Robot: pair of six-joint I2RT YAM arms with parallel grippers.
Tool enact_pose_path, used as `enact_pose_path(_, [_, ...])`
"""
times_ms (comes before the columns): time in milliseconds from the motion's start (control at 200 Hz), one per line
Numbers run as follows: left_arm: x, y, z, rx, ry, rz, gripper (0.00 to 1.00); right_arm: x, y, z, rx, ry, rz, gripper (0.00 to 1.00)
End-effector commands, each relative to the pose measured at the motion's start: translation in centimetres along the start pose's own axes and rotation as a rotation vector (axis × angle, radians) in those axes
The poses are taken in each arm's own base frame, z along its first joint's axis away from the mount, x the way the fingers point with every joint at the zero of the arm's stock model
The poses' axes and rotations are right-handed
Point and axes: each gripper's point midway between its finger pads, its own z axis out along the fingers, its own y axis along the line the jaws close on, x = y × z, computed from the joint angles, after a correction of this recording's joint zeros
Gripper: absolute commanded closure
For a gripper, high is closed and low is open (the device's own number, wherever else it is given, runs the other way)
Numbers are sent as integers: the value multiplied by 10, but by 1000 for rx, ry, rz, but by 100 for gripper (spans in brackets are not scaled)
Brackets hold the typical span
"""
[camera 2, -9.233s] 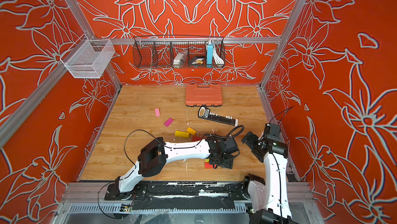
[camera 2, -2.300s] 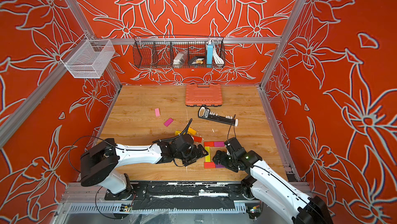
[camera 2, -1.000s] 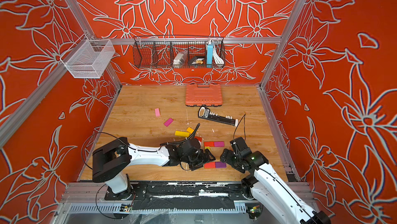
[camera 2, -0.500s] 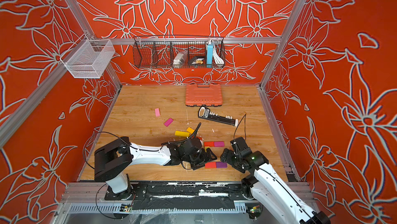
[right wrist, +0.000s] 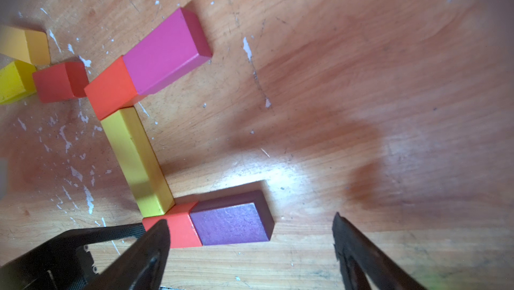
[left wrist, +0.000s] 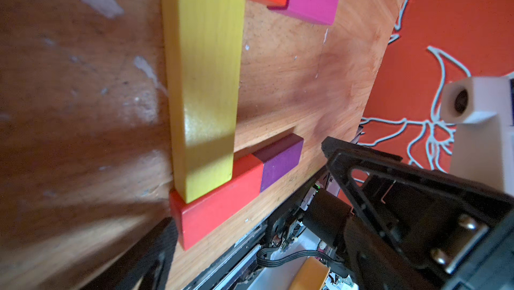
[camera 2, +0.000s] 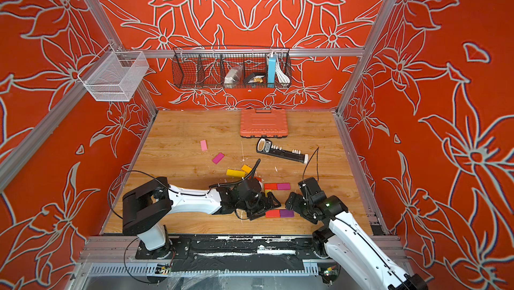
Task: Assemble the letter c with building blocks
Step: Adjust the building block at the center of the board, then move the building block to the center of the board.
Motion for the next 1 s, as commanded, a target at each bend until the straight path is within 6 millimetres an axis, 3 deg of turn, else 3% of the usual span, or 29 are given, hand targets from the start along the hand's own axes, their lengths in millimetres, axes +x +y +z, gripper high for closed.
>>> enact_pose_path(0, [-6,-14,-14,16,-33,33,5,-8,3,-7,4,-28,-3,6])
enact_pose_path(275, [-56,-12,-54,-14,-115,54,5,-17,13,-10,-7,-43,-14,6])
enact_pose_path(420, [-78,-15,-65,-45,-128,91,5,-21,16,-11,-8,-48,-21,6])
enact_pose_path(601, [-94,-15,-64,-58,-120,101,5,-24,18,-13,-1,-51,-36,6])
enact_pose_path(996, [-101,-18,-44,-72,-78,105,5,-27,19,-16,-1,-59,-37,6])
